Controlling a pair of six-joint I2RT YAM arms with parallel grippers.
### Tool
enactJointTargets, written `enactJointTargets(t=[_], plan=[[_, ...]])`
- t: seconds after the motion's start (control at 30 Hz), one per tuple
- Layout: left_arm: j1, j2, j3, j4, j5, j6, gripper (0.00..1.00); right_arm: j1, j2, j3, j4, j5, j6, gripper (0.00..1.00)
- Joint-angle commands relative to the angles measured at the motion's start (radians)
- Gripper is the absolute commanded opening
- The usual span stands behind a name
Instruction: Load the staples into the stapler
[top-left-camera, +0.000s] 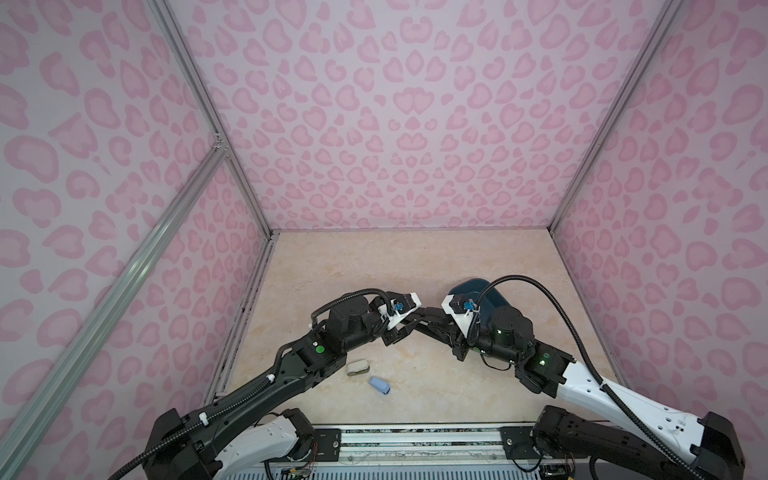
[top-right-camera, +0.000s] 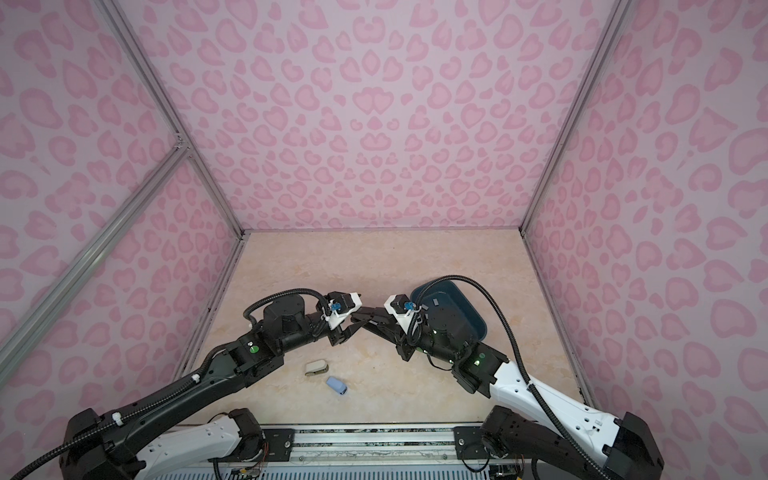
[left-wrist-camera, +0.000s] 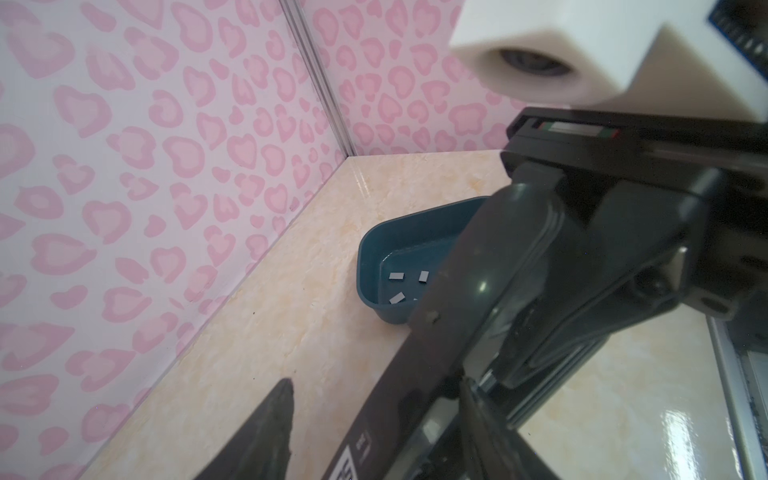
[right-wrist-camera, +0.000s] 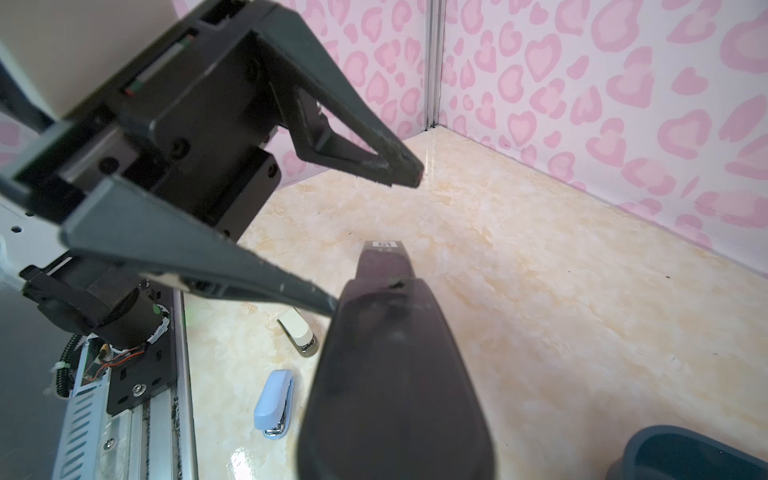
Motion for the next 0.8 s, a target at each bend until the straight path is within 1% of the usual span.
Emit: enactJointTargets(t=[0.0,0.1,0.2,0.3,0.37,0.43,0.47,0.53,0.63,0.67,0.77], plan=[[-0.013,0.027,0.026,0.042,-0.034,0.031,0.65,0.006,0.011,0.014,0.087,-0.014,-0.003,0.0],[-0.027,0.041,0.026,0.057,-0.038,0.039,0.65,0.005,0.021,0.021,0.091,-0.015,-0.003,0.0],[-0.027,0.063,0.036,0.074,-0.081,0.038,0.63,0.008,0.03,0.026,0.095,-0.024,-0.003,0.0],[-0.028,0.094,0.064,0.072,-0.124,0.035,0.59,0.011,0.035,0.025,0.1,-0.033,0.0,0.0],[-0.027,0.102,0.072,0.091,-0.163,0.025,0.54,0.014,0.04,0.022,0.102,-0.031,0.003,0.0],[-0.019,0.096,0.073,0.123,-0.17,0.016,0.5,0.015,0.045,0.019,0.097,-0.019,0.003,0.0],[-0.012,0.091,0.076,0.127,-0.157,0.008,0.49,0.015,0.047,0.017,0.096,-0.012,0.001,0.0],[0.013,0.091,0.091,0.129,-0.15,-0.016,0.46,0.016,0.048,0.02,0.086,-0.013,0.002,0.0],[0.059,0.091,0.114,0.118,-0.153,-0.057,0.45,0.017,0.045,0.016,0.088,-0.016,0.0,0.0],[0.083,0.087,0.115,0.114,-0.14,-0.074,0.45,0.016,0.044,0.012,0.088,-0.008,0.0,0.0],[0.171,0.077,0.126,0.104,-0.056,-0.124,0.46,0.017,0.043,0.0,0.086,0.022,-0.003,0.0]])
